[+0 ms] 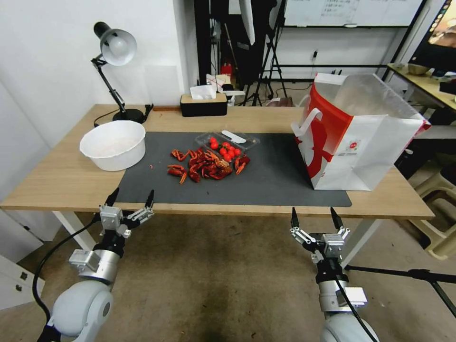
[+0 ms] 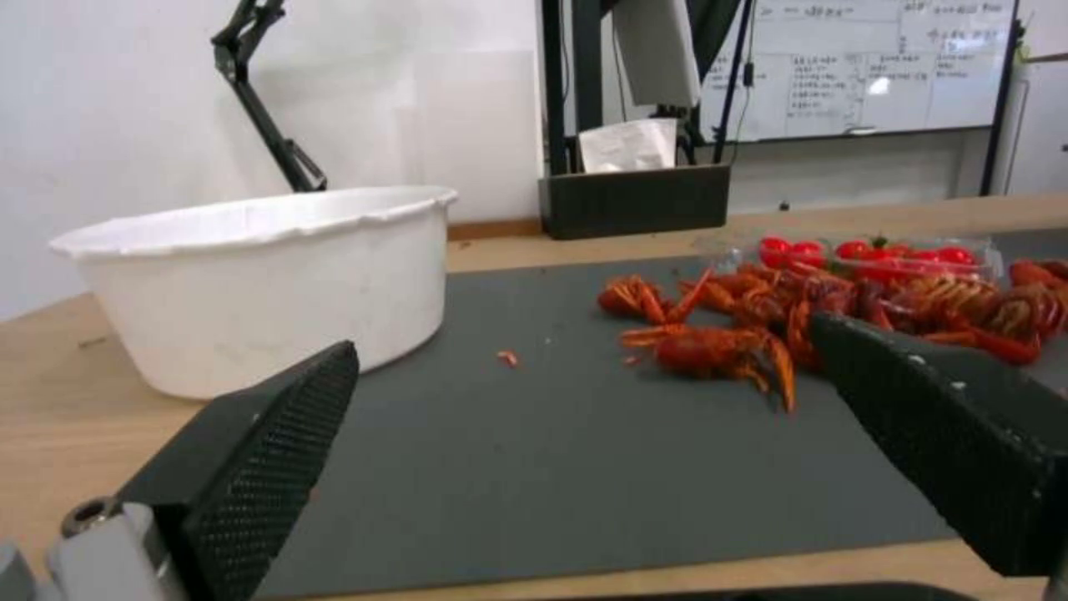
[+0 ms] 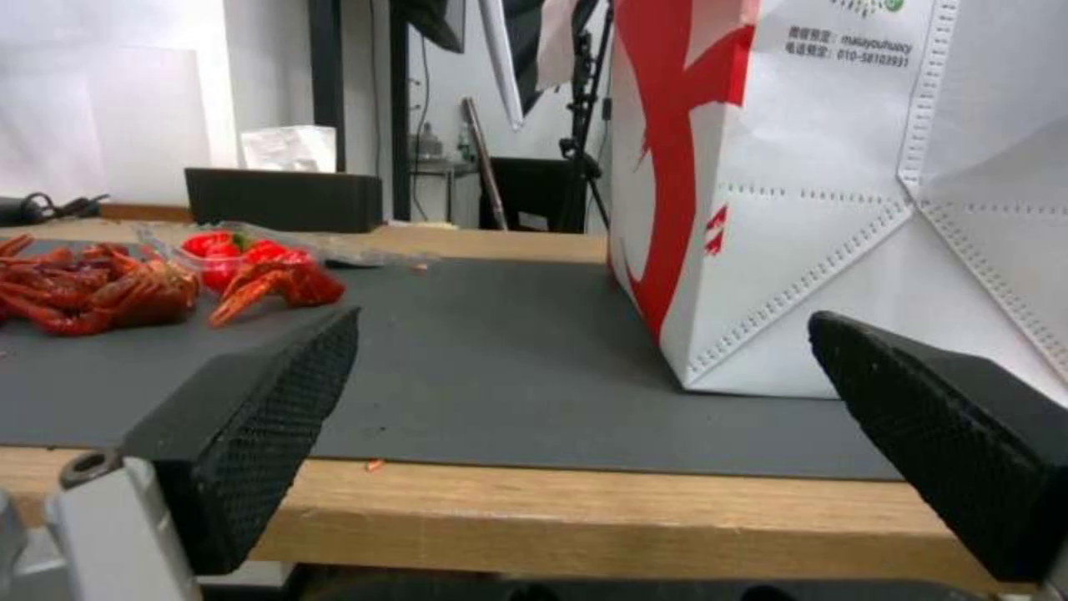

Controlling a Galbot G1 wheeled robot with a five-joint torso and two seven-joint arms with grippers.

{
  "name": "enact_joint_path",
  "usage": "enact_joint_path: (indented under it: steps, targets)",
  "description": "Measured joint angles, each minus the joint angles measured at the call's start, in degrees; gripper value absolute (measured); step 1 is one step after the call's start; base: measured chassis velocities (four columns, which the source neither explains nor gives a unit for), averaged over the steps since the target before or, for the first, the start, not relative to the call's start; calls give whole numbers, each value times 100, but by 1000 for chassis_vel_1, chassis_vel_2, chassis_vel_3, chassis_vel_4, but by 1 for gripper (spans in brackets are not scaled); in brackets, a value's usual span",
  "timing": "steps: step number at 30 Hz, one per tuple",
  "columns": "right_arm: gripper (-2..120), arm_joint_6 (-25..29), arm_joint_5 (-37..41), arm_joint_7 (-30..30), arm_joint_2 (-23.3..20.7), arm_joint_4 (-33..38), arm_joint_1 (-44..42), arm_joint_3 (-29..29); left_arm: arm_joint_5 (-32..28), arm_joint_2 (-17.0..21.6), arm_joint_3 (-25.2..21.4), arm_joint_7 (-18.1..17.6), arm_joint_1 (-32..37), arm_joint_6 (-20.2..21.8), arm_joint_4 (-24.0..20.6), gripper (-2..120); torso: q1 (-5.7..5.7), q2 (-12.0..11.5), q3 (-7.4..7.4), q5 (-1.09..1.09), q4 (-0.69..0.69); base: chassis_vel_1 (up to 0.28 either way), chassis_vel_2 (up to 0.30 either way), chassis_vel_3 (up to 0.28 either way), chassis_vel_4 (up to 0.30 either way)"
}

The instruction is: Pick up the trash from the table and place it into the takeout bag.

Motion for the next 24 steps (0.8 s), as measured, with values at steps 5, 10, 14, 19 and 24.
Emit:
enact_joint_path:
  steps: [5, 10, 14, 19, 24]
  targets:
    - [100, -4, -8, 3, 10, -7, 0, 6, 0, -26, 14, -5, 42, -76, 46, 100, 0, 0, 0, 0, 0, 0, 0, 0, 0]
    - [100, -13, -24, 9, 15, -14, 0, 13, 0, -41, 25, -6, 85, -134, 86, 100, 0, 0, 0, 0, 0, 0, 0, 0, 0]
    - [100, -19, -43, 10, 25, -16, -7, 5, 2, -64, 37, -7, 124, -211, 114, 100, 0, 0, 0, 0, -1, 0, 0, 0, 0]
    - [100, -22, -50, 9, 26, -18, -8, 0, 23, -74, 46, -15, 151, -247, 115, 100, 0, 0, 0, 0, 0, 0, 0, 0, 0]
    - [100, -24, -57, 6, 37, -30, -8, -5, 44, -73, 70, -28, 150, -253, 103, 100, 0, 0, 0, 0, 0, 0, 0, 0, 0]
